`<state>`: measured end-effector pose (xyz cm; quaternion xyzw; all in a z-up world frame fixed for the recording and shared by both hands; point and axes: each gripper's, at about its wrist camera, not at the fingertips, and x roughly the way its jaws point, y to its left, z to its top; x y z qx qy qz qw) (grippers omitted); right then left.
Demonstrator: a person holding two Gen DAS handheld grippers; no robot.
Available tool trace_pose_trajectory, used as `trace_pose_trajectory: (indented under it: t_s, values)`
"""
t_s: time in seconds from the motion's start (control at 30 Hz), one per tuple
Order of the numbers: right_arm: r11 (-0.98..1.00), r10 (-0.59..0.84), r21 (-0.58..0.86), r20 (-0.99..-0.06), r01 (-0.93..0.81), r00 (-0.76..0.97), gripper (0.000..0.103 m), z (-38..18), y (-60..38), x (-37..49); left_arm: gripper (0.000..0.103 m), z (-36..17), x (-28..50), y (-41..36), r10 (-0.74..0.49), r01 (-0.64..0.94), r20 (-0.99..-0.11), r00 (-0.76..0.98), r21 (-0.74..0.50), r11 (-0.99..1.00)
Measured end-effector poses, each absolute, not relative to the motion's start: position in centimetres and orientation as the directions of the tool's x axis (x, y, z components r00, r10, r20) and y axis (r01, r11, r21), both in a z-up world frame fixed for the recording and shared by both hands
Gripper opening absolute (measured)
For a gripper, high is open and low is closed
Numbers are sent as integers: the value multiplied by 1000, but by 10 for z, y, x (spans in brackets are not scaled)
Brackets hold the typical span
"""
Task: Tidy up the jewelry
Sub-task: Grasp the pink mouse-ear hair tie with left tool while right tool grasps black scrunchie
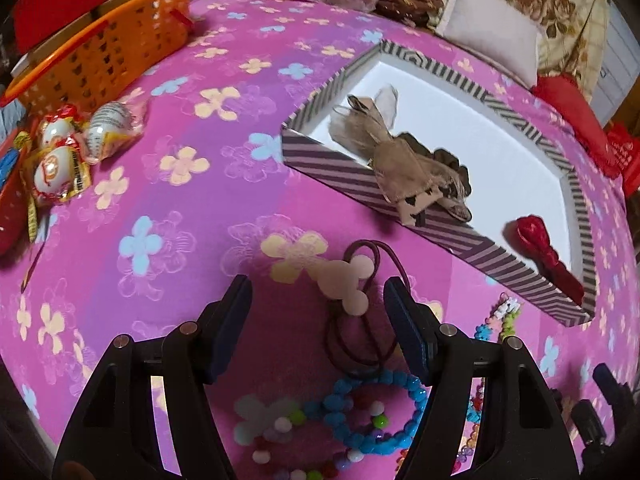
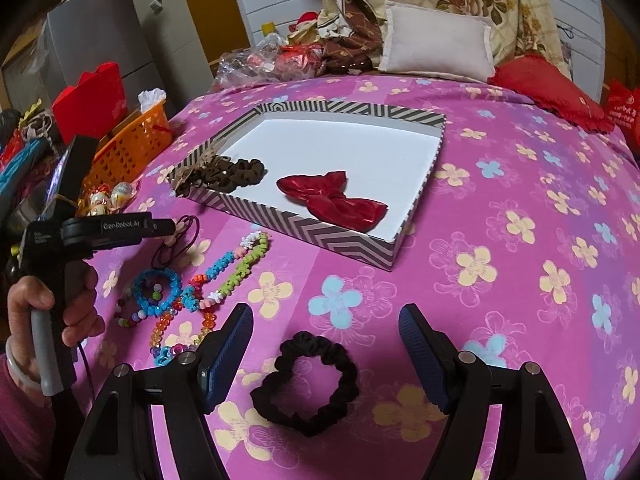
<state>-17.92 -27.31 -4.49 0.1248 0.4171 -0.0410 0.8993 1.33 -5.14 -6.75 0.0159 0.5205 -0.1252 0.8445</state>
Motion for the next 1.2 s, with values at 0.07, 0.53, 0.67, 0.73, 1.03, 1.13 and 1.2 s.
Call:
trace_pose_trajectory:
  t_s: [0.07, 0.53, 0.67, 0.73, 1.03, 1.13, 1.2]
  values:
    - [964, 31, 195, -760, 183, 649, 73, -45, -275, -180, 68, -70, 15, -54, -185, 231, -885, 426, -91, 969]
    - [953, 27, 208, -784, 222, 620, 73, -46, -301, -186, 36, -77, 15, -71, -156, 269, -887, 435, -38, 962]
    - [978, 11, 134, -804, 163, 594, 63, -52, -285, -186, 29, -76, 17, -66, -211, 276, -889, 407, -101, 956]
    - [985, 10, 105, -826, 137, 563, 51, -59, -279, -185, 29, -75, 20, -59, -265, 268, -889, 374, -170, 948]
    - [997, -44, 1, -839, 83, 543, 18, -78, -267, -191, 29, -58, 20, -39, -389, 242, -854, 346, -319, 916]
    - [996, -42, 11, -831, 93, 555, 7, -78, -268, -190, 29, -53, 18, -37, -402, 242, -846, 351, -333, 911]
    - [994, -14, 52, -822, 100, 569, 7, -73, -271, -191, 29, -48, 14, -35, -412, 247, -837, 361, -340, 907]
